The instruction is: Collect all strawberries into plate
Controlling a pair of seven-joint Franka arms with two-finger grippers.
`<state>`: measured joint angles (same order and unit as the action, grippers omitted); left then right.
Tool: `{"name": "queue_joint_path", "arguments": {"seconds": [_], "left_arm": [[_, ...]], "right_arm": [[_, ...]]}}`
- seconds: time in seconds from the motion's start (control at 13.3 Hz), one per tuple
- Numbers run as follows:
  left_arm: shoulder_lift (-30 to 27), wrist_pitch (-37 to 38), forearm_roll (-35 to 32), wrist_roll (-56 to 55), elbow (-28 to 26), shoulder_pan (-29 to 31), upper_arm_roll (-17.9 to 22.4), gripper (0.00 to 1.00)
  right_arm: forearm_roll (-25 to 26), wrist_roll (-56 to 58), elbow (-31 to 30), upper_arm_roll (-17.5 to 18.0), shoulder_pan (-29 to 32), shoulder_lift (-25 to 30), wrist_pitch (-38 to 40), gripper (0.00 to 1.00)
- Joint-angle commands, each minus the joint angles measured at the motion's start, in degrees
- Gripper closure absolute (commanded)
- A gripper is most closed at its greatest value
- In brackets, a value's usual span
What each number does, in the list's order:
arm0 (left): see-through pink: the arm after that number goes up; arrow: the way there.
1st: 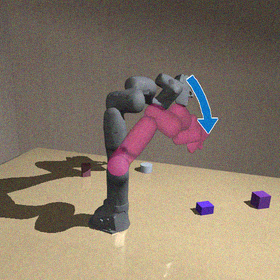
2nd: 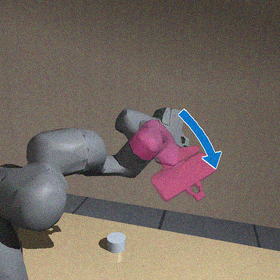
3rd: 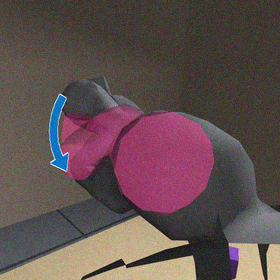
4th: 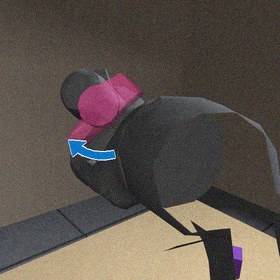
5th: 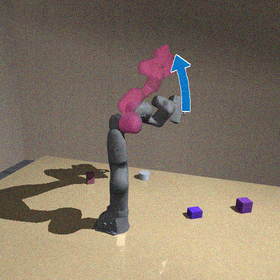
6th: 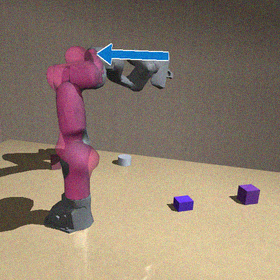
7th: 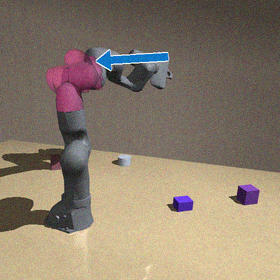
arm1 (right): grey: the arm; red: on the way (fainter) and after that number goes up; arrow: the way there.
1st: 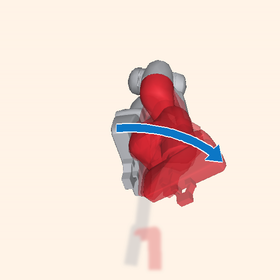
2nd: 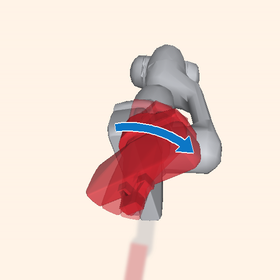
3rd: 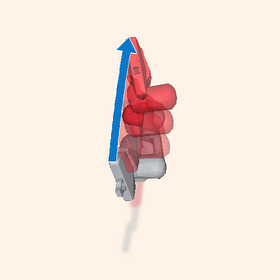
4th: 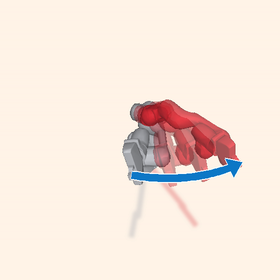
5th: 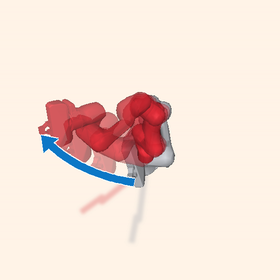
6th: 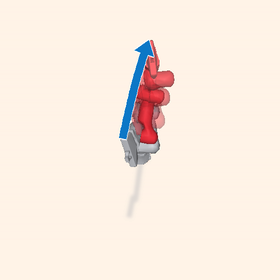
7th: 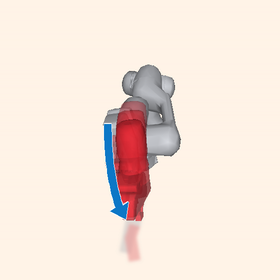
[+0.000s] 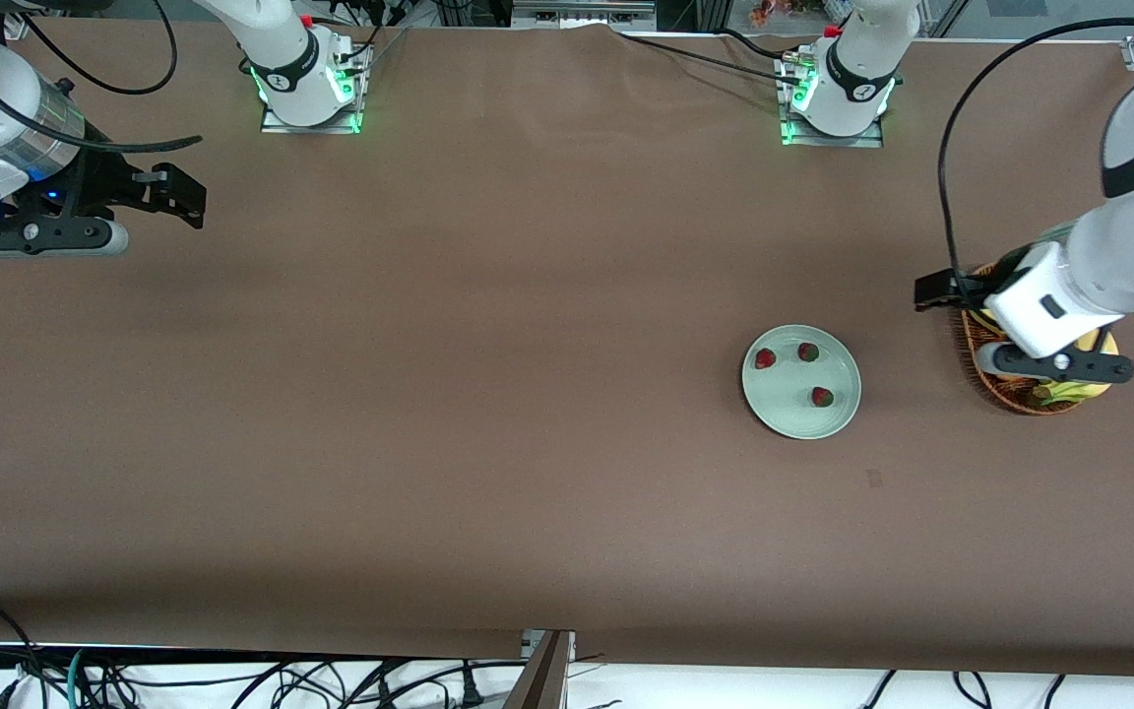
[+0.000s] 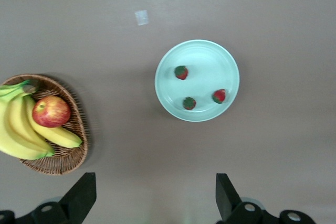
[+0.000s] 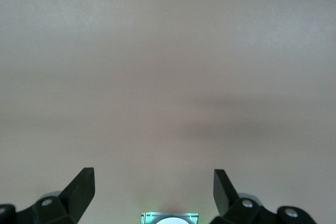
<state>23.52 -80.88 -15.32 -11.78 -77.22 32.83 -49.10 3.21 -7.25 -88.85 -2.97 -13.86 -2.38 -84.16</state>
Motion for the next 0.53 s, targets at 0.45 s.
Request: {"name": "queue_joint_path", "arguments": {"seconds": [0.45], "left_arm": [[-29.66,-19.66,12.86,1.05,-25.94,-30.63,42.24,0.0]], "right_arm": [[0.04,1.01,1.14,0.07,0.32,-0.52,-1.45,0.0]]}}
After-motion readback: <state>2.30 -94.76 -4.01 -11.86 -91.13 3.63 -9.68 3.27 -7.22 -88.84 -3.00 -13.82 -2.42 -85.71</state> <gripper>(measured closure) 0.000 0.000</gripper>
